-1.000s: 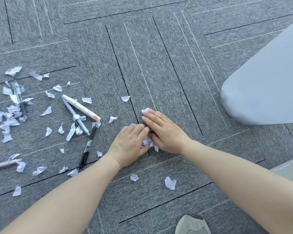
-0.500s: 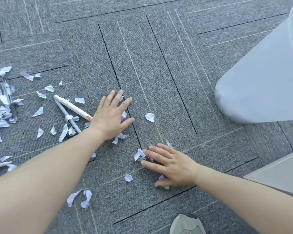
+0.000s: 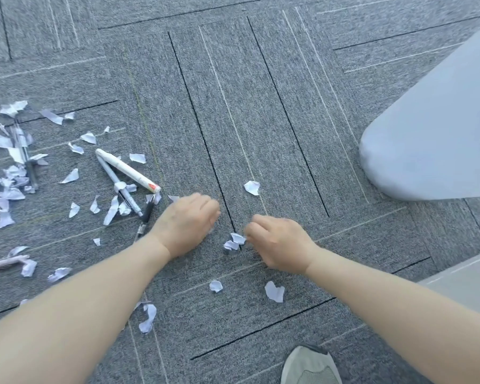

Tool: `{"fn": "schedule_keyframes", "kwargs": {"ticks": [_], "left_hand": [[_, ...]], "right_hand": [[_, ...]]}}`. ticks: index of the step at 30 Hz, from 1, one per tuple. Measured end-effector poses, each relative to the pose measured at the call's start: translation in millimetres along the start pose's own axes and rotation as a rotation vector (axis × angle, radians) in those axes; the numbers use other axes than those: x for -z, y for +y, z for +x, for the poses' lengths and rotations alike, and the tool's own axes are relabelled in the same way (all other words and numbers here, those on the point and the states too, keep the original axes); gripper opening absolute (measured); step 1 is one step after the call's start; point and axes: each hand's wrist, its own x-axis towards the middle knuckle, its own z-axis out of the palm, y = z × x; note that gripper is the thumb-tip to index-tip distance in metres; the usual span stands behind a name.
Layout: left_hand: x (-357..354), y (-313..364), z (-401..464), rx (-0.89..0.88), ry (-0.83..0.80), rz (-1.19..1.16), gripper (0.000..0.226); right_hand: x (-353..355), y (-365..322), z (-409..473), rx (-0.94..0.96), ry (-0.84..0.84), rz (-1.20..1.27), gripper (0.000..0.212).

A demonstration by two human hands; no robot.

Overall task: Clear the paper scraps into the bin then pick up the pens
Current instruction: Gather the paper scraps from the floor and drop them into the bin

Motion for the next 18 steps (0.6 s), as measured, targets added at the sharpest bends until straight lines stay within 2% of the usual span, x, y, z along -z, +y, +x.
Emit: {"fn": "schedule_keyframes", "kwargs": {"ticks": [2,4,6,9,11,13,16,18], "left_hand": [[-1,5,-19,0.003,-0.022,0.035,0.029],[-2,5,-32,0.111,-0.08,0.129,0.04],[-2,7,-39,0.246,-0.167,0.154,0.065],[-6,19,-45,0.273,-0.23,0.079,0.093],[-11,32,-50,0.182,-0.243,0.024,0.1],[-16,44,-59,0.068,-0.268,0.012,0.104],[-28,50,-67,-0.031,-0.189,0.055,0.097],[-33,49,-60,-0.018,-0.09,0.092,0.084]], "right_hand": [[-1,-4,-17,-0.025,0.067,0.01,0.013],[-4,-9,-33,-0.091,0.035,0.015,0.041],[-8,-12,-45,-0.127,-0.061,0.014,0.077],[-12,-14,-52,-0.035,-0.199,-0.004,0.102],[-18,-12,-57,0.076,-0.253,-0.065,0.103],[-23,-11,-58,0.138,-0.26,-0.115,0.096],[-26,-7,-49,0.145,-0.086,-0.127,0.07],[-23,-4,-35,0.128,0.023,-0.169,0.055]]}}
